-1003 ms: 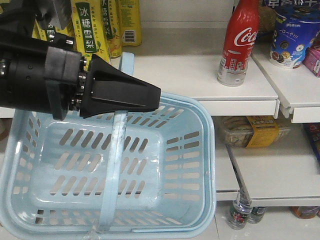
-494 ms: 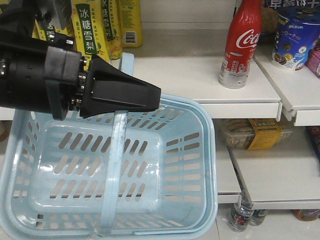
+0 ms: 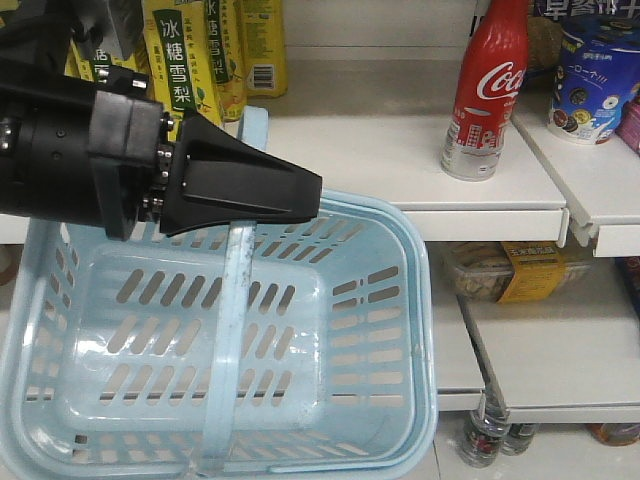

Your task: Place coke in basket with both arms

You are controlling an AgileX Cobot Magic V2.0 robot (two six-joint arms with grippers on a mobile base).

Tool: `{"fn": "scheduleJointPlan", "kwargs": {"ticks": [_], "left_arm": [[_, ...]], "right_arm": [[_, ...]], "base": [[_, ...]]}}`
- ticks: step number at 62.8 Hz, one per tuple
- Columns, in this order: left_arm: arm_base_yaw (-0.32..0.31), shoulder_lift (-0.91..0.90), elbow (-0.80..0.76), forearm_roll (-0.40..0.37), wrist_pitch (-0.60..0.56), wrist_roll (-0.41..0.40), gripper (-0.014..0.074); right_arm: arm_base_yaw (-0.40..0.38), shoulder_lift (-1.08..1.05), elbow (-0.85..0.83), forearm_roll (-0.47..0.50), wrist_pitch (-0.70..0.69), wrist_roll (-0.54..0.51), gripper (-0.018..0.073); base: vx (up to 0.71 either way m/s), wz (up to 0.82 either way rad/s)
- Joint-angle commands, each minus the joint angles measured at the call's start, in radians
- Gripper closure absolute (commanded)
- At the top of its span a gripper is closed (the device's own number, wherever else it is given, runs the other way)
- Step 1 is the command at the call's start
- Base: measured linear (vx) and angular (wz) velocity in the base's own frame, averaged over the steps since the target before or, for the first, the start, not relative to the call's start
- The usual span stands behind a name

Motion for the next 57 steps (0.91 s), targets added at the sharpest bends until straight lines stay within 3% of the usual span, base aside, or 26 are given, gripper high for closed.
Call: {"fn": "scheduleJointPlan", "kwargs": {"ticks": [1,57], "left_arm": [[-0.007,-0.029,-0.024,-0.076,-0.034,0.031,0.0603],[-0.007,-0.029,-0.024,-0.076,-0.034,0.031,0.0603]], "right_arm": [[-0.001,-0.012,0.007,-0.008,-0.074,-0.003,0.0561],[-0.001,-0.012,0.007,-0.008,-0.073,-0.003,0.0561]], "base": [[0.00,0.00],[0.00,0.00]]}}
